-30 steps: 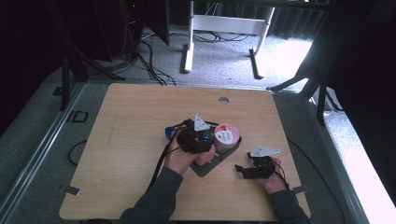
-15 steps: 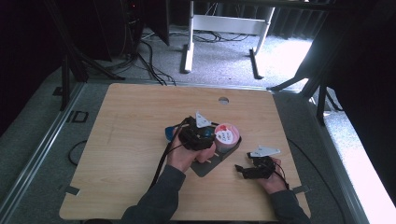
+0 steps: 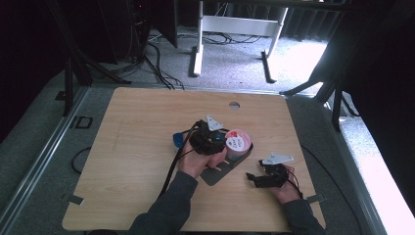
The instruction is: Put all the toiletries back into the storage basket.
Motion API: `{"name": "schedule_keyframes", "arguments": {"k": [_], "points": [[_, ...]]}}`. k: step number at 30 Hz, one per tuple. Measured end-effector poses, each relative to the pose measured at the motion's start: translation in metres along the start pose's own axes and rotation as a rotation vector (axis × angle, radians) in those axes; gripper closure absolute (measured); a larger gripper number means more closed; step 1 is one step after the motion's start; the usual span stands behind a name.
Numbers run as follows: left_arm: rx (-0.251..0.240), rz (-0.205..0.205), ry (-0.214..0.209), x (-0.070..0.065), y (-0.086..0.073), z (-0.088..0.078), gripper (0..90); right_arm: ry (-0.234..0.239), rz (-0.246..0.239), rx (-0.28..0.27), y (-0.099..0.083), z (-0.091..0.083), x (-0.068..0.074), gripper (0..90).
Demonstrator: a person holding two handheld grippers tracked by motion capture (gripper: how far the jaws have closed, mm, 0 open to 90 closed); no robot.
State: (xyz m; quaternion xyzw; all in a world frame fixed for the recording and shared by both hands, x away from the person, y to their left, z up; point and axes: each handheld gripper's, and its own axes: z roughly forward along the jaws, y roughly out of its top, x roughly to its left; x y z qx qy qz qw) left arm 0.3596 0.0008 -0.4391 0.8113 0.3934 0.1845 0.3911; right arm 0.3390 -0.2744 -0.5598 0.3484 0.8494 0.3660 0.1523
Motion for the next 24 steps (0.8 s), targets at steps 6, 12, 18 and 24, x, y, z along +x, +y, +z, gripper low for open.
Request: {"name": "schedule_keyframes", "arguments": {"k": [6, 12, 18, 24], "points": [[0.003, -0.011, 0.016, 0.001, 0.002, 0.003, 53.0, 0.0, 0.0, 0.0, 0.0, 0.0, 0.0, 20.9], [0.005, -0.028, 0.033, 0.004, 0.003, 0.008, 53.0, 0.0, 0.0, 0.0, 0.0, 0.0, 0.0, 20.9], [0.013, -0.034, 0.045, 0.005, 0.003, 0.011, 53.0, 0.0, -0.001, 0.0, 0.0, 0.0, 0.0, 20.9], [0.017, -0.041, 0.064, 0.006, 0.004, 0.015, 53.0, 0.0, -0.001, 0.0, 0.0, 0.0, 0.0, 20.9]]}}
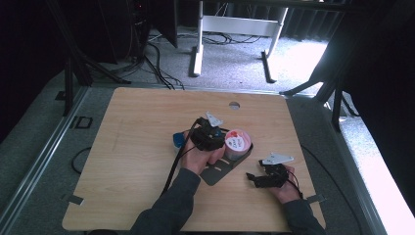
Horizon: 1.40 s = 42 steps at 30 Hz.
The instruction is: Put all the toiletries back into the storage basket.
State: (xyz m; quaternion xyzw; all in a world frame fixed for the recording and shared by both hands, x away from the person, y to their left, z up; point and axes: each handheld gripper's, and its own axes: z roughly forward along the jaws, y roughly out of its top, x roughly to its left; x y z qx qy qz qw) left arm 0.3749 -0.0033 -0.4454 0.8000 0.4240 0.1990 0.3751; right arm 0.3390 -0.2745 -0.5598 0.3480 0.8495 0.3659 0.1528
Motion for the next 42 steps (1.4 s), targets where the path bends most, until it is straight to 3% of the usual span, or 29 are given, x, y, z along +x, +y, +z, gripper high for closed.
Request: {"name": "schedule_keyframes", "arguments": {"k": [12, 21, 29, 42], "points": [[0.002, -0.028, 0.024, 0.003, 0.006, 0.008, 53.0, 0.0, 0.001, 0.0, 0.0, 0.0, 0.0, 20.9], [0.019, -0.024, 0.073, 0.005, 0.007, 0.014, 53.0, 0.001, -0.001, 0.001, 0.0, 0.0, 0.0, 20.9], [0.019, -0.036, 0.09, 0.007, 0.009, 0.018, 53.0, 0.001, -0.002, 0.001, 0.0, 0.0, 0.0, 20.9], [0.007, -0.085, 0.104, 0.007, 0.01, 0.028, 53.0, 0.0, -0.001, 0.001, 0.0, 0.0, 0.0, 20.9]]}}
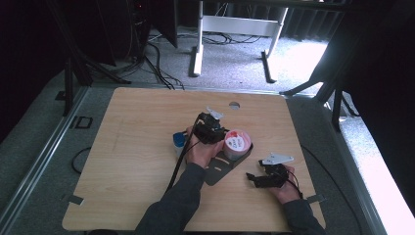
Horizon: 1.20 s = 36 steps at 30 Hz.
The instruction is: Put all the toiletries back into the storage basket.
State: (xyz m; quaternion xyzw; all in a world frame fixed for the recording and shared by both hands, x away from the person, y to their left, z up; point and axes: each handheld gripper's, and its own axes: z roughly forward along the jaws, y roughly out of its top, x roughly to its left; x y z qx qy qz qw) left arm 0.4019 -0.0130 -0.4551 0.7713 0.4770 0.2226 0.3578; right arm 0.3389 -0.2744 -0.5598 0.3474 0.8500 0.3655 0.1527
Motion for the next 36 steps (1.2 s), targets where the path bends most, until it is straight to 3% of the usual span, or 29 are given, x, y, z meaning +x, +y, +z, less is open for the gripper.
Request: {"name": "schedule_keyframes", "arguments": {"k": [17, 26, 36], "points": [[-0.009, -0.034, 0.033, 0.002, 0.008, 0.011, 53.0, 0.001, 0.0, 0.001, 0.0, 0.0, 0.0, 20.9], [-0.029, -0.024, 0.021, 0.004, 0.011, 0.017, 53.0, 0.001, 0.003, 0.0, 0.0, 0.0, 0.0, 20.9], [-0.047, -0.053, 0.0, 0.008, 0.014, 0.023, 53.0, 0.001, 0.001, 0.001, 0.0, 0.0, 0.0, 20.9]]}}
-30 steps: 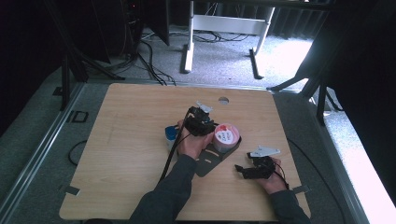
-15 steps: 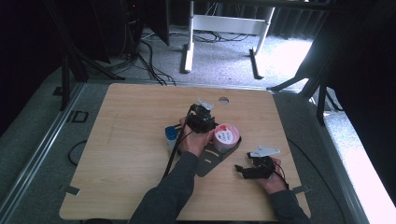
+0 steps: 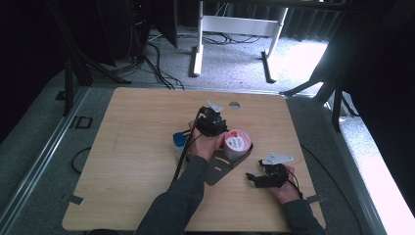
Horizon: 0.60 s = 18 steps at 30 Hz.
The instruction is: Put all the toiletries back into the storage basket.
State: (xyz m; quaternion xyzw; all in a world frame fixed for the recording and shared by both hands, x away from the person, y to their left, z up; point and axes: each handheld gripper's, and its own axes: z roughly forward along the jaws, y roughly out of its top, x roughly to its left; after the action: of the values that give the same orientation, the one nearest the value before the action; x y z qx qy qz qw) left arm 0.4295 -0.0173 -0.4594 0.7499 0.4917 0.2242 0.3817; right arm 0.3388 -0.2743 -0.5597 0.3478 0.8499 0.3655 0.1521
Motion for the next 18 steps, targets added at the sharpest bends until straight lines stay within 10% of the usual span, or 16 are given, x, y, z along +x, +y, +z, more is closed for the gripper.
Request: {"name": "schedule_keyframes", "arguments": {"k": [18], "points": [[-0.021, -0.027, -0.007, 0.0012, 0.0004, 0.0033, 52.9, 0.0, 0.001, 0.0, 0.0, 0.0, 0.0001, 20.9]]}}
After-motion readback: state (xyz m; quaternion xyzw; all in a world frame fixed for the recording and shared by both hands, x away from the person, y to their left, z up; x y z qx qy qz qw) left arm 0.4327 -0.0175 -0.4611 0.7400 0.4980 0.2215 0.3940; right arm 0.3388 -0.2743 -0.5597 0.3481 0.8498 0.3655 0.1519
